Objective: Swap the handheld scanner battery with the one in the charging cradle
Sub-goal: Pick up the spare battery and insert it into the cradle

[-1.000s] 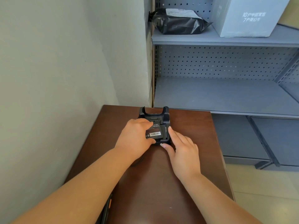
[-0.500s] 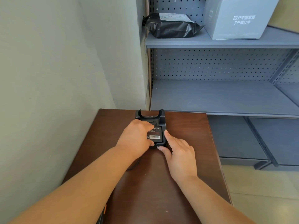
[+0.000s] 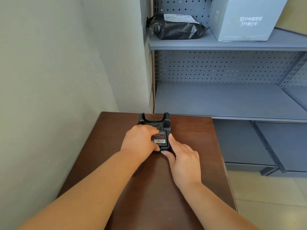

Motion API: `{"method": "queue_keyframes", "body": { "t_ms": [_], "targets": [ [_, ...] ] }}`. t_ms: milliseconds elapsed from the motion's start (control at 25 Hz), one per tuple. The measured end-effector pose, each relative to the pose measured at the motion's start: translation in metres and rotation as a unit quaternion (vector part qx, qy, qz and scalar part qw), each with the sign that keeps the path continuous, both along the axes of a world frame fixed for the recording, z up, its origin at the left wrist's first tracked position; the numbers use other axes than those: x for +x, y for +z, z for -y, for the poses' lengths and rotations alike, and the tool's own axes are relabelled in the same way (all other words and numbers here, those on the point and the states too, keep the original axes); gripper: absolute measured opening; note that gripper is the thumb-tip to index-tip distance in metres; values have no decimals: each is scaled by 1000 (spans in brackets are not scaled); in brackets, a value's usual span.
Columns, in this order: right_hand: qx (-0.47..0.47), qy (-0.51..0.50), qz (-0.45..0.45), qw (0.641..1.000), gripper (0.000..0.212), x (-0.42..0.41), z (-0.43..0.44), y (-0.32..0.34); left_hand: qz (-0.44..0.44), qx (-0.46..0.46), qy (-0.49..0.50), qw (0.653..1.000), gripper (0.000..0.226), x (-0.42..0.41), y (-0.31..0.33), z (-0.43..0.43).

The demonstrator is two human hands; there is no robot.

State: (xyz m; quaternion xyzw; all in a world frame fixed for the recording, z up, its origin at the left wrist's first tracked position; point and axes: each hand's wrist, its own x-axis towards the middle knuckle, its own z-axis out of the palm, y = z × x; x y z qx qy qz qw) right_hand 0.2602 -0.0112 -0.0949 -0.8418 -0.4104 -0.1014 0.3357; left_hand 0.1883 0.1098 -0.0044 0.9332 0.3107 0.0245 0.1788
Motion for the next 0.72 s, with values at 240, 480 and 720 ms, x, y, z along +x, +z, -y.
{"method": "queue_keyframes", "body": {
  "t_ms": [240,480,720],
  "targets": [
    [-7,4,8,1000,57,0,0,0,12,-8,-13,1000,55,0,3,1],
    [-14,0,8,1000,56,0,1,1,13,-21,-5,1000,63,0,2,1],
    [-17,-2,6,1000,56,1,0,1,11,-39,5,999,63,-1,-7,-4]
  ]
}}
